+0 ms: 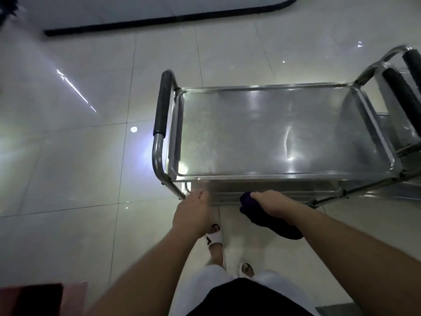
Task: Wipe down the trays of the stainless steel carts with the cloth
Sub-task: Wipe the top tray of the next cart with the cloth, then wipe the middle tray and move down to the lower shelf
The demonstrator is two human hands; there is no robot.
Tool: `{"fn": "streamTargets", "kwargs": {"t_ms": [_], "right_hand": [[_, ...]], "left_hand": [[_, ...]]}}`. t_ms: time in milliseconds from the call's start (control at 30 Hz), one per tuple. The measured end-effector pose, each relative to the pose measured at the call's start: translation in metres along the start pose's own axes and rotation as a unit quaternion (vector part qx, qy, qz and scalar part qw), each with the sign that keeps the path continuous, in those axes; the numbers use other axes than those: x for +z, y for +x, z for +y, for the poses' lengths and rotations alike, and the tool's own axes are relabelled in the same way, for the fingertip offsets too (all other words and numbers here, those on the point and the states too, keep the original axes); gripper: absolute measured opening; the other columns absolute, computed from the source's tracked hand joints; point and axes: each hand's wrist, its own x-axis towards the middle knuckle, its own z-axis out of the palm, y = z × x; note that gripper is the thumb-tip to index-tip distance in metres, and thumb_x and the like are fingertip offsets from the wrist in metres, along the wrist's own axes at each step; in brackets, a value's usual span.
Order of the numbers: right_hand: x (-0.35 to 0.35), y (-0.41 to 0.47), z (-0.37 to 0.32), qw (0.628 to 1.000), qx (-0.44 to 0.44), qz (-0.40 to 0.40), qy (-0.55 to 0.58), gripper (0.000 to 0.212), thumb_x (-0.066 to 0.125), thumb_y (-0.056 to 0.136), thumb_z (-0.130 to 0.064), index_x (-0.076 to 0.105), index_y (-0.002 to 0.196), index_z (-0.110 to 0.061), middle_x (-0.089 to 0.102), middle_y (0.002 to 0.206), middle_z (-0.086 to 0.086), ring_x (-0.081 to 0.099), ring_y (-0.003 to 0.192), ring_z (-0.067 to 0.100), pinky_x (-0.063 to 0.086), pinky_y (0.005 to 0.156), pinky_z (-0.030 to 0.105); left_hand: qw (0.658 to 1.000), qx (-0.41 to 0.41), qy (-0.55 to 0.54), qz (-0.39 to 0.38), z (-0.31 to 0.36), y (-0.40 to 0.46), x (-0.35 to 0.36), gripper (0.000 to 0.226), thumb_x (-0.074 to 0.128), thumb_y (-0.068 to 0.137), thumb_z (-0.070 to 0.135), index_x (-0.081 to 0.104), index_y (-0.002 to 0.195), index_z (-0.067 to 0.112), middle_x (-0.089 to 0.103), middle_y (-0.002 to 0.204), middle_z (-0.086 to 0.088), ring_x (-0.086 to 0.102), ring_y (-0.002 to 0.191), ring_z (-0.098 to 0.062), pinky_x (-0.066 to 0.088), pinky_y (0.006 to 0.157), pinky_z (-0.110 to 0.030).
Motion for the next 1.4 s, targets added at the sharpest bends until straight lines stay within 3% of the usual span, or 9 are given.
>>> {"fn": "streamTargets", "kwargs": {"t_ms": [367, 700, 833, 933, 967, 1100, 1200, 1300, 1400], "right_hand": [[0.104, -0.049, 0.046, 0.997, 0.008, -0.064, 0.029, 0.052, 0.037, 0.107, -0.048, 0.066, 0.118, -0.006, 0.065, 0.114, 0.016, 0.061, 0.098, 0.029, 0.043, 0.082, 0.034], [0.152, -0.038, 0.048, 0.982, 0.065, -0.059, 0.169, 0.041, 0.046, 0.105, -0.038, 0.07, 0.1, -0.005, 0.07, 0.096, 0.015, 0.067, 0.089, 0.028, 0.051, 0.081, 0.039], [0.186, -0.019, 0.035, 0.971, 0.089, -0.035, 0.218, 0.037, 0.045, 0.104, -0.039, 0.067, 0.092, -0.011, 0.069, 0.088, 0.012, 0.066, 0.079, 0.024, 0.048, 0.069, 0.035], [0.212, -0.005, 0.027, 0.956, 0.124, -0.033, 0.265, 0.04, 0.048, 0.102, -0.043, 0.069, 0.1, -0.009, 0.07, 0.101, 0.018, 0.067, 0.096, 0.034, 0.054, 0.092, 0.046], [0.219, 0.0, 0.025, 0.95, 0.132, -0.035, 0.281, 0.04, 0.049, 0.101, -0.043, 0.07, 0.099, -0.009, 0.071, 0.101, 0.019, 0.068, 0.097, 0.036, 0.053, 0.093, 0.045], [0.232, 0.018, 0.014, 0.93, 0.16, -0.058, 0.326, 0.038, 0.053, 0.1, -0.041, 0.07, 0.098, -0.007, 0.072, 0.091, 0.016, 0.069, 0.085, 0.031, 0.051, 0.078, 0.035], [0.234, 0.048, 0.007, 0.953, 0.145, -0.067, 0.257, 0.049, 0.045, 0.1, -0.046, 0.066, 0.111, -0.003, 0.07, 0.105, 0.015, 0.066, 0.097, 0.032, 0.052, 0.093, 0.039], [0.231, 0.083, 0.002, 0.979, 0.096, -0.061, 0.168, 0.045, 0.036, 0.103, -0.048, 0.059, 0.111, -0.01, 0.061, 0.106, 0.013, 0.058, 0.09, 0.026, 0.043, 0.077, 0.035], [0.226, 0.123, 0.005, 0.987, 0.057, -0.042, 0.143, 0.049, 0.034, 0.106, -0.046, 0.062, 0.111, -0.006, 0.063, 0.098, 0.012, 0.06, 0.09, 0.027, 0.041, 0.075, 0.034]], "left_hand": [[0.994, -0.073, -0.003, -0.078, 0.002, -0.118, 0.078, 0.057, 0.047, 0.1, 0.025, 0.038, 0.155, 0.021, 0.04, 0.16, 0.0, 0.043, 0.14, -0.025, 0.039, 0.109, -0.04], [0.99, -0.096, -0.061, -0.088, -0.052, -0.112, 0.106, 0.059, 0.047, 0.101, 0.028, 0.035, 0.158, 0.02, 0.037, 0.161, -0.002, 0.04, 0.144, -0.026, 0.038, 0.112, -0.042], [0.985, -0.101, -0.08, -0.11, -0.089, -0.102, 0.127, 0.059, 0.047, 0.101, 0.028, 0.035, 0.158, 0.021, 0.039, 0.16, -0.003, 0.042, 0.142, -0.028, 0.04, 0.11, -0.043], [0.983, -0.108, -0.081, -0.124, -0.116, -0.09, 0.138, 0.059, 0.047, 0.102, 0.028, 0.034, 0.159, 0.022, 0.037, 0.162, -0.003, 0.04, 0.144, -0.028, 0.038, 0.113, -0.043], [0.982, -0.113, -0.082, -0.125, -0.123, -0.086, 0.141, 0.059, 0.047, 0.102, 0.028, 0.034, 0.159, 0.022, 0.037, 0.162, -0.003, 0.04, 0.144, -0.028, 0.038, 0.113, -0.043], [0.977, -0.15, -0.101, -0.115, -0.137, -0.071, 0.15, 0.058, 0.048, 0.102, 0.029, 0.035, 0.158, 0.022, 0.039, 0.16, -0.002, 0.042, 0.142, -0.028, 0.041, 0.111, -0.043], [0.97, -0.179, -0.126, -0.11, -0.138, -0.05, 0.163, 0.057, 0.048, 0.102, 0.03, 0.035, 0.157, 0.022, 0.038, 0.16, -0.003, 0.043, 0.141, -0.028, 0.042, 0.11, -0.044], [0.962, -0.2, -0.159, -0.093, -0.138, -0.022, 0.182, 0.057, 0.048, 0.103, 0.029, 0.035, 0.158, 0.021, 0.038, 0.16, -0.006, 0.044, 0.141, -0.028, 0.042, 0.109, -0.041], [0.956, -0.21, -0.198, -0.06, -0.14, 0.012, 0.202, 0.056, 0.049, 0.103, 0.029, 0.037, 0.156, 0.022, 0.04, 0.159, -0.005, 0.046, 0.139, -0.027, 0.04, 0.106, -0.037]]}}
